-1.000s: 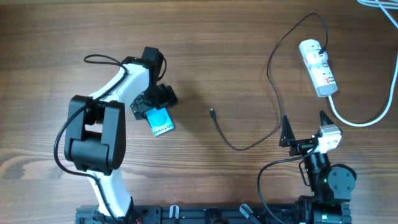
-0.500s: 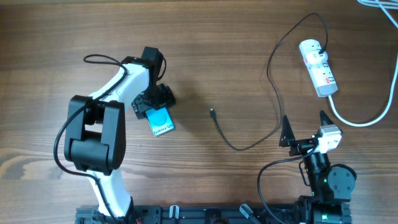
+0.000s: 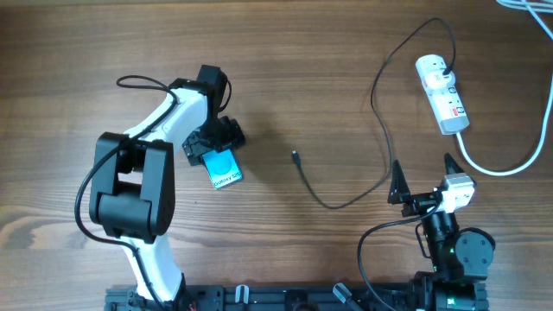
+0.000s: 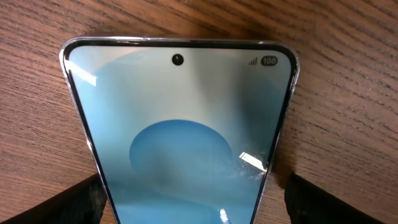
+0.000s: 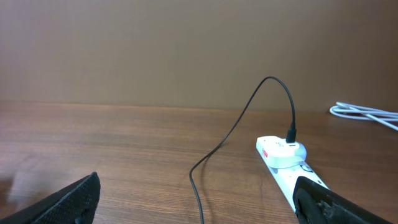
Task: Plug charger to phone and switch on socket
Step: 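Close the left gripper on the phone and tilt it upright, then move the right gripper toward the phone held by the left gripper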
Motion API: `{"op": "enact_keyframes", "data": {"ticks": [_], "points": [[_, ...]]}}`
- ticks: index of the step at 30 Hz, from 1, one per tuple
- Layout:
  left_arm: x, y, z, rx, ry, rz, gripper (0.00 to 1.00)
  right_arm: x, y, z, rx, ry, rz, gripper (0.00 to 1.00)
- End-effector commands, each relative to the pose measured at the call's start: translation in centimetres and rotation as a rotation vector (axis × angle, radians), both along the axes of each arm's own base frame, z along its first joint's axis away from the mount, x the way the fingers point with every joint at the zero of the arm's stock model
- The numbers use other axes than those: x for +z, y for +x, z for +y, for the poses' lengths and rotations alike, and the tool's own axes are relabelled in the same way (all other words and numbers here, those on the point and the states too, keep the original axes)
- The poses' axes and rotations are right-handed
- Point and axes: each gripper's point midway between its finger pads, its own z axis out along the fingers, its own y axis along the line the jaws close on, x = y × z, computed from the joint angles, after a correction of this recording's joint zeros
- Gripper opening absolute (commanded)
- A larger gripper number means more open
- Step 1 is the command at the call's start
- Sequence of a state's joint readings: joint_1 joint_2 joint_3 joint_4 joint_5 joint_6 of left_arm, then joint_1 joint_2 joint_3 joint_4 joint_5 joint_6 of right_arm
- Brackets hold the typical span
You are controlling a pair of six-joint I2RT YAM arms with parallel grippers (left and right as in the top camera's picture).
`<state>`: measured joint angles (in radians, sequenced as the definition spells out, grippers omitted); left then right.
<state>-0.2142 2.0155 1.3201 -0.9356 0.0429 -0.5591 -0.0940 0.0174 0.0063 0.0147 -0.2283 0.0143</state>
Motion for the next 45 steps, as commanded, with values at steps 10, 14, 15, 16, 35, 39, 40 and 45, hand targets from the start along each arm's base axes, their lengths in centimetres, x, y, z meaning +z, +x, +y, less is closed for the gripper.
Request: {"op": "enact_keyframes", "data": {"ticks": [10, 14, 15, 16, 35, 39, 40, 45], "points": [[-1.2, -2.1, 0.6, -0.005, 0.027, 0.089, 0.78, 0.2, -0.1, 0.2, 0.009, 0.012, -0.009, 1.0], [-1.2, -1.9, 0.5, -0.005, 0.023, 0.084, 0.77, 2.1, -0.5, 1.7, 0.102, 0.001, -0.087, 1.0], [-1.2, -1.9, 0.5, -0.005, 0.024, 0.084, 0.77, 2.5, -0.8, 2.8, 0.165, -0.006, -0.106, 0.99], [-1.2, -1.9, 0.5, -0.005, 0.023, 0.083, 0.77, 2.7, -1.0, 3.3, 0.198, -0.009, -0.114, 1.0], [-1.4, 0.4, -0.5, -0.004, -0.029, -0.01, 0.69, 6.8, 0.9, 5.7, 0.363, 0.137, 0.169, 1.0], [-1.2, 0.2, -2.4, -0.041, -0.139, 0.0, 0.69, 7.0, 3.4, 6.0, 0.396, 0.132, 0.451, 1.0], [-1.1, 0.2, -3.0, -0.056, -0.174, 0.0, 0.69, 7.0, 4.1, 5.9, 0.397, 0.14, 0.51, 1.0], [-0.6, 0.1, -5.0, -0.097, -0.298, 0.003, 0.72, 8.2, 8.1, 6.3, 0.41, 0.325, 0.661, 1.0]]}}
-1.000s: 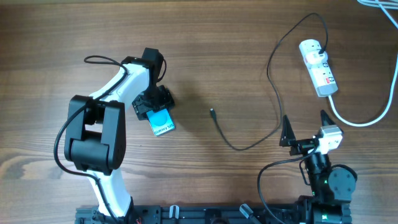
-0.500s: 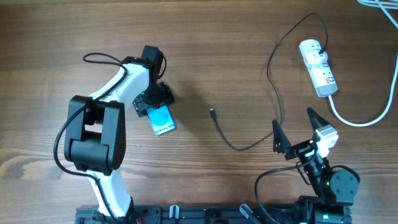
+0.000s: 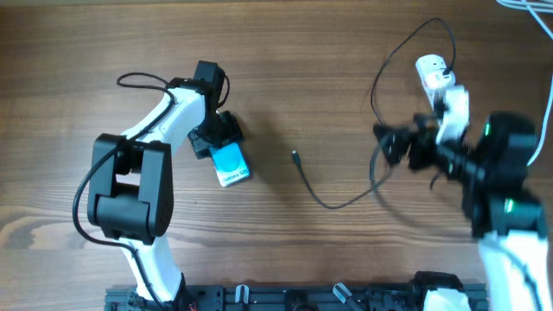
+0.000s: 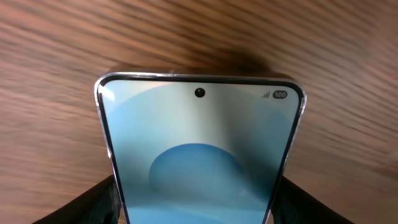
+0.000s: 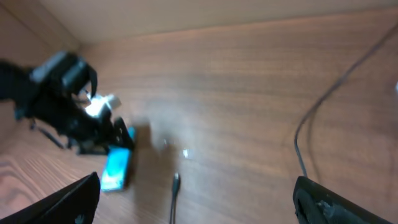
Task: Plug charger to phone and switch on socket
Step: 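Move the right gripper toward the phone held by the left gripper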
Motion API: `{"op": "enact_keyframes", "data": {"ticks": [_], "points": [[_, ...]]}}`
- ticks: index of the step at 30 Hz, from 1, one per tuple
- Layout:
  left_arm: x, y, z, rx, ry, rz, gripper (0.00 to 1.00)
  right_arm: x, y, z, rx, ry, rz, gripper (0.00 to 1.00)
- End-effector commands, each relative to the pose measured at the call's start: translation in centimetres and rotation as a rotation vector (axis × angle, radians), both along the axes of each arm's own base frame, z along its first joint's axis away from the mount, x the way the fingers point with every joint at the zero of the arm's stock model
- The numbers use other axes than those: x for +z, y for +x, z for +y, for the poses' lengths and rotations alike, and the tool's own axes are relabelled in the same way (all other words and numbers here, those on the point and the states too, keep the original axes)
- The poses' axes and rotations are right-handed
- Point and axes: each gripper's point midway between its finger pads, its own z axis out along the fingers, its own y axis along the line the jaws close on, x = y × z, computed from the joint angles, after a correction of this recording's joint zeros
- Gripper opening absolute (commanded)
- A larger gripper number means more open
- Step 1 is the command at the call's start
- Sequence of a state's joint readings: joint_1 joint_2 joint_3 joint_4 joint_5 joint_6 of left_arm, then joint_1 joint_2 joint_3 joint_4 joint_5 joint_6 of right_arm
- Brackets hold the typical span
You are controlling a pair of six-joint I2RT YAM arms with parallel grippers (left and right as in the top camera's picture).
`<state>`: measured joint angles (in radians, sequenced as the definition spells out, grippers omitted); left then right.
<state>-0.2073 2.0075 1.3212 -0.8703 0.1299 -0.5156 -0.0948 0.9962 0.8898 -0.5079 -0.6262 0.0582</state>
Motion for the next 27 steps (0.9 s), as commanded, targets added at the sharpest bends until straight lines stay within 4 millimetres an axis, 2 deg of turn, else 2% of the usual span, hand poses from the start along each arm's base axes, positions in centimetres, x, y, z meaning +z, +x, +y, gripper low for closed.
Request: {"op": "enact_keyframes", "data": {"ticks": [1, 2, 3, 5, 9, 17, 24, 27], "points": [[-0.7, -1.4, -4.0, -0.1, -0.235, 0.056, 0.72, 0.8, 2.0, 1.1, 0.015, 0.157, 0.129, 1.0], [-0.5, -1.4, -4.6, -0.127, -0.274, 0.05, 0.72, 0.8, 2.4, 2.3, 0.082, 0.219, 0.14, 1.0], [-0.4, -1.4, -4.8, -0.134, -0.282, 0.048, 0.73, 0.6, 2.5, 2.8, 0.117, 0.238, 0.146, 0.94], [-0.4, -1.1, -4.9, -0.154, -0.287, 0.03, 0.73, -1.0, 2.9, 3.7, 0.147, 0.258, 0.206, 0.86], [-0.4, -0.3, -5.1, -0.162, -0.292, -0.007, 0.73, -5.2, 3.0, 6.3, 0.209, 0.261, 0.355, 0.84], [-0.4, -0.2, -5.1, -0.164, -0.293, -0.014, 0.73, -13.4, 1.3, 14.8, 0.425, 0.209, 0.557, 0.83], [-0.4, -0.2, -5.1, -0.164, -0.293, -0.011, 0.73, -18.4, -0.5, 22.0, 0.504, 0.234, 0.682, 0.82], [-0.4, -0.2, -5.1, -0.163, -0.293, -0.01, 0.73, -19.2, -1.6, 24.5, 0.556, 0.233, 0.679, 0.81]]}}
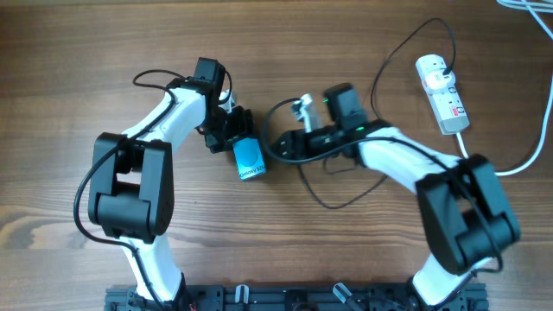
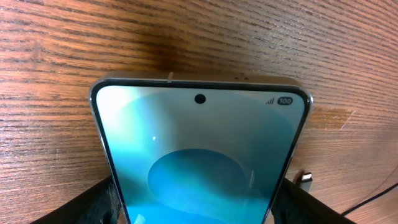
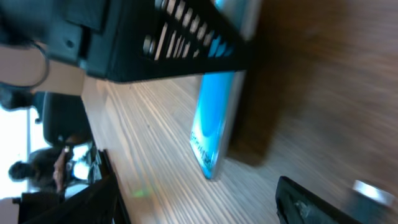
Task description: Plug charger to phone and switch on socket
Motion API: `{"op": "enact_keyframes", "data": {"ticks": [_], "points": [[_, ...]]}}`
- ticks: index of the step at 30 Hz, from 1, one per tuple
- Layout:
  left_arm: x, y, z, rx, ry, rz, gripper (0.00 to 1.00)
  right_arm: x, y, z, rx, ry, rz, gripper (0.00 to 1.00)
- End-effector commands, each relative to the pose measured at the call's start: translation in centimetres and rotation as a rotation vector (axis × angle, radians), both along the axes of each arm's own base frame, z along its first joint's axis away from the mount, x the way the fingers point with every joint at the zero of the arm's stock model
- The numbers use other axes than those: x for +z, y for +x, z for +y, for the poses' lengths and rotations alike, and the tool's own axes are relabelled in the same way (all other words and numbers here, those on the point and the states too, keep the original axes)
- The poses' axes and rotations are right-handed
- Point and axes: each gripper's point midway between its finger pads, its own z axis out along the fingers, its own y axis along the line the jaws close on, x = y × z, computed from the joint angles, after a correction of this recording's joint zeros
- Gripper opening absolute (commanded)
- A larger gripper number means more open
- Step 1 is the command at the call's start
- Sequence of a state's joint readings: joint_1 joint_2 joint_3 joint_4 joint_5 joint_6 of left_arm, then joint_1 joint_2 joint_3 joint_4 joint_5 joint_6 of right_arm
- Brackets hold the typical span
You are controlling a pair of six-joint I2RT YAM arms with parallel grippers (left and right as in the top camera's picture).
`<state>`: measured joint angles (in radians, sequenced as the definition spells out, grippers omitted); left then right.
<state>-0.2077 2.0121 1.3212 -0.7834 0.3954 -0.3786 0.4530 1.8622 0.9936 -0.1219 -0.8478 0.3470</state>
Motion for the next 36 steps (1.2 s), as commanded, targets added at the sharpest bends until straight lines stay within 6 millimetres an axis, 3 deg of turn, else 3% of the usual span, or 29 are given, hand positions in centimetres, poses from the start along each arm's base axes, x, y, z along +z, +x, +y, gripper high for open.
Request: {"op": "enact_keyframes", "data": {"ticks": [1, 4, 10, 16, 20, 26, 31, 36], "points": [[-1.5, -1.2, -0.4, -0.023, -0.012, 0.05, 0.73, -0.9, -1.6, 3.2, 0.04, 0.023, 0.057, 0.8], [-1.5, -1.4, -0.3, -0.023, -0.011, 0.058, 0.73, -1.7, -1.8, 4.2, 0.039, -0.013, 0.019, 0.8], [-1.2, -2.2, -0.8, -0.042, -0.046, 0.087, 0.73, -3.6, -0.5, 3.9, -0.063, -0.149, -0.046, 0.81], [-1.0, -2.4, -1.3, -0.043, -0.077, 0.097, 0.73, -3.6, 0.0, 4.3, -0.068, -0.131, -0.07, 0.8], [-0.7, -2.6, -1.6, -0.043, -0.103, 0.107, 0.73, -4.8, 0.3, 4.4, -0.095, -0.131, -0.032, 0.79], [-0.7, -3.0, -1.7, -0.043, -0.107, 0.125, 0.73, -5.9, 0.3, 4.4, -0.126, -0.135, 0.019, 0.67], [-0.4, -3.1, -2.1, -0.044, -0.137, 0.131, 0.74, -5.9, 0.1, 4.4, -0.155, -0.134, 0.068, 0.49], [-0.4, -3.0, -2.1, -0.044, -0.136, 0.129, 0.75, -6.2, -0.4, 4.2, -0.169, -0.147, 0.121, 0.43]]}}
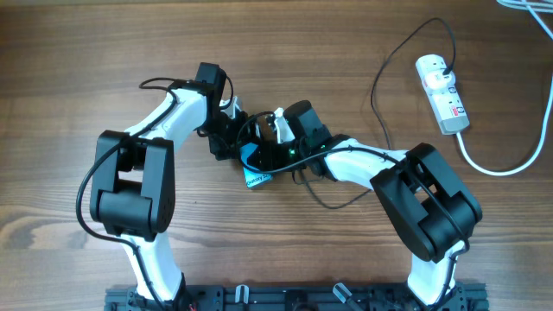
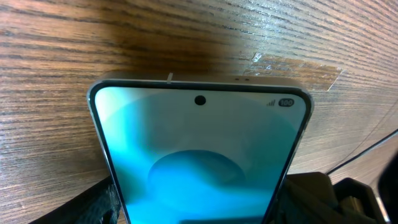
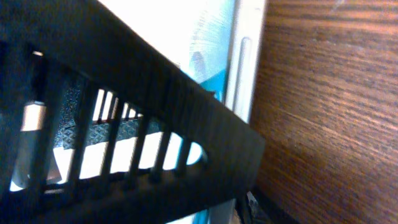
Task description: Plug charger to phone and switch on socket
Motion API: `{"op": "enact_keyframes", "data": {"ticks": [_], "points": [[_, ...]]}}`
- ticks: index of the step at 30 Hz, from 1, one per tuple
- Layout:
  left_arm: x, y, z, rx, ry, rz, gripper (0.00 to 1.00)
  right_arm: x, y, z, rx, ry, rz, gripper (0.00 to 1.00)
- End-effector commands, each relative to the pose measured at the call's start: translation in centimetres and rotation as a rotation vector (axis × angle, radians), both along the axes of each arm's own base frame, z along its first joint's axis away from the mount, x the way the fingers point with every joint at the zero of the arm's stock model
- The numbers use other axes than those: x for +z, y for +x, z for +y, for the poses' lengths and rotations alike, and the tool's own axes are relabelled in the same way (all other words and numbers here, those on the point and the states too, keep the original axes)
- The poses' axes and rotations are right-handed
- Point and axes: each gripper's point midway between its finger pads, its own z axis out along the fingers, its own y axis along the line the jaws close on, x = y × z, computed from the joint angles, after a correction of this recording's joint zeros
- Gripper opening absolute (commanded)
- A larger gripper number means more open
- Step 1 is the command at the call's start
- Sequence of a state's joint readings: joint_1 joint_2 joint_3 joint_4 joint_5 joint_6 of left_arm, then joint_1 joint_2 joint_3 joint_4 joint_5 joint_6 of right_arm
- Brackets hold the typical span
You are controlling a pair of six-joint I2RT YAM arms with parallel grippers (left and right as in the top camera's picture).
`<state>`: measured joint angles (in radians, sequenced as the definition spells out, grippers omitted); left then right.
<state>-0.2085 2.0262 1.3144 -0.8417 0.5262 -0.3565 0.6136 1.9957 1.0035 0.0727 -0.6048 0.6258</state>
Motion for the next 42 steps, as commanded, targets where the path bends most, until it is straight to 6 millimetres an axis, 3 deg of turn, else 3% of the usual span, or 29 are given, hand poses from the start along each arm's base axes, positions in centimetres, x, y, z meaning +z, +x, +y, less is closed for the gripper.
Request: {"op": "enact_keyframes", "data": {"ticks": [1, 7, 10, 15, 23, 25, 28, 30, 32, 37, 42], "points": [[-0.7, -0.8, -0.5, -0.016, -0.024, 0.031, 0.75, -1.1, -0.6, -0.1, -0.018, -0.016, 0.066, 0.43], [-0.8, -0.2, -0.5, -0.017, -0.022, 0.001, 0.75, -0.7, -1.6, 0.3, 0.026, 0.018, 0.097, 0.43], [-0.8, -0.2, -0.5, -0.017, -0.022, 0.0, 0.76, -0.8, -1.7, 0.2, 0.026, 0.014, 0.104, 0.3], [-0.8, -0.2, -0.5, -0.017, -0.022, 0.001, 0.78, -0.8, -1.7, 0.2, 0.025, 0.014, 0.103, 0.27], [-0.8, -0.1, -0.3, -0.011, -0.023, 0.001, 0.88, -0.8, -1.7, 0.2, 0.025, 0.013, 0.104, 0.18], [-0.7, 0.1, 0.0, -0.002, -0.023, 0.001, 1.0, -0.8, -1.7, 0.2, 0.024, 0.014, 0.105, 0.18], [-0.7, 0.2, 0.6, 0.017, -0.023, 0.005, 1.0, -0.8, -1.7, 0.2, 0.024, 0.014, 0.105, 0.18], [-0.7, 0.5, 1.2, 0.035, -0.024, 0.008, 1.0, -0.8, -1.7, 0.2, 0.024, 0.014, 0.106, 0.08], [-0.5, 0.7, 1.7, 0.055, -0.043, 0.01, 0.98, -0.8, -1.7, 0.2, 0.012, 0.015, 0.118, 0.04], [1.1, 1.6, 2.2, 0.074, -0.188, -0.013, 0.97, 0.3, -1.5, 0.6, 0.031, 0.084, 0.135, 0.04], [4.6, 2.6, 2.2, 0.051, -0.453, -0.101, 0.95, 3.5, -1.1, 1.2, 0.088, 0.26, 0.166, 0.04]]}}
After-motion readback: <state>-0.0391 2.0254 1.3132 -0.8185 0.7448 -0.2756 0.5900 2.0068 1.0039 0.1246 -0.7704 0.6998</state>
